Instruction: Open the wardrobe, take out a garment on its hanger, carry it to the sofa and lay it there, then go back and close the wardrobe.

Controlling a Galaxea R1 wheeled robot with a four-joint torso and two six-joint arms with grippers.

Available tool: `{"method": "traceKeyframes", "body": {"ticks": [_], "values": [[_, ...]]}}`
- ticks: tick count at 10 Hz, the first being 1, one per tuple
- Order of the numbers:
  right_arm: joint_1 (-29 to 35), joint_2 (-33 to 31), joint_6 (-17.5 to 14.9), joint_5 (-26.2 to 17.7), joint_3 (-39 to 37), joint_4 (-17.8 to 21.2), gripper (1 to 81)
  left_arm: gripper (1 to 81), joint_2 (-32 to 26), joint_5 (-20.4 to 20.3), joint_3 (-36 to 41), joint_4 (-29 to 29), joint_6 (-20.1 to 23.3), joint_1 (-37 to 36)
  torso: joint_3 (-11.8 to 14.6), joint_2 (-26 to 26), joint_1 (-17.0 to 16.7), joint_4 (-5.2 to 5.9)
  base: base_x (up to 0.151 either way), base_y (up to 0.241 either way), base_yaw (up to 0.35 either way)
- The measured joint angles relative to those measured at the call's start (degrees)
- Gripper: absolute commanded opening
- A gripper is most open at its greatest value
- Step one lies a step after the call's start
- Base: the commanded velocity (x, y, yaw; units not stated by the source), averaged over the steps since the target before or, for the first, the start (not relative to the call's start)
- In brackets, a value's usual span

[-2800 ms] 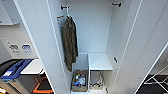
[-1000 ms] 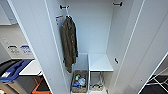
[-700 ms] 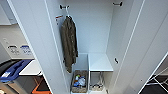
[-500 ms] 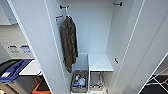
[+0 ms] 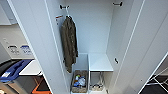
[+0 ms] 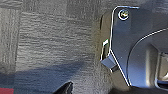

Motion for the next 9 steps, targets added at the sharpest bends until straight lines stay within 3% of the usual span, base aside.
{"method": "traceKeyframes", "body": {"ticks": [1, 3, 5, 6, 7, 9], "values": [[0.9, -1.23, 0.16, 0.11, 0.39, 0.72, 81.1, 81.1, 0.11, 1.71, 0.07, -5.29, 4.99, -0.44, 0.0, 0.0, 0.0, 0.0, 0.0, 0.0, 0.0], [1.71, -5.17, 0.39, -0.06, 2.35, 2.56, 81.1, 81.1, -0.23, 4.41, 0.05, -22.02, 22.09, -1.37, 0.0, 0.0, 0.0, 0.0, 0.0, 0.0, 0.0], [3.28, -6.34, 0.44, -0.02, 4.25, 4.52, 81.1, 81.1, -0.41, 3.36, -0.04, -42.11, 35.76, -2.83, 0.0, 0.0, 0.0, 0.0, 0.0, 0.0, 0.0], [4.18, -6.03, 0.44, 0.24, 4.34, 5.71, 81.1, 81.1, -0.37, 1.65, -0.59, -48.49, 40.85, -3.69, 0.0, 0.02, 0.0, 0.0, 0.0, 0.0, 0.0], [4.85, -6.22, 0.44, 0.46, 4.34, 6.67, 81.1, 81.1, -0.37, -0.09, -2.13, -52.41, 43.89, -4.62, 0.0, 0.02, 0.02, 0.0, 0.0, 0.0, 0.0], [6.01, -7.61, 0.46, 0.33, 4.22, 9.79, 81.1, 81.1, -0.76, -3.93, -6.12, -54.33, 44.96, -6.83, -0.02, 0.02, 0.02, 0.0, 0.0, 0.0, 0.0]]}}
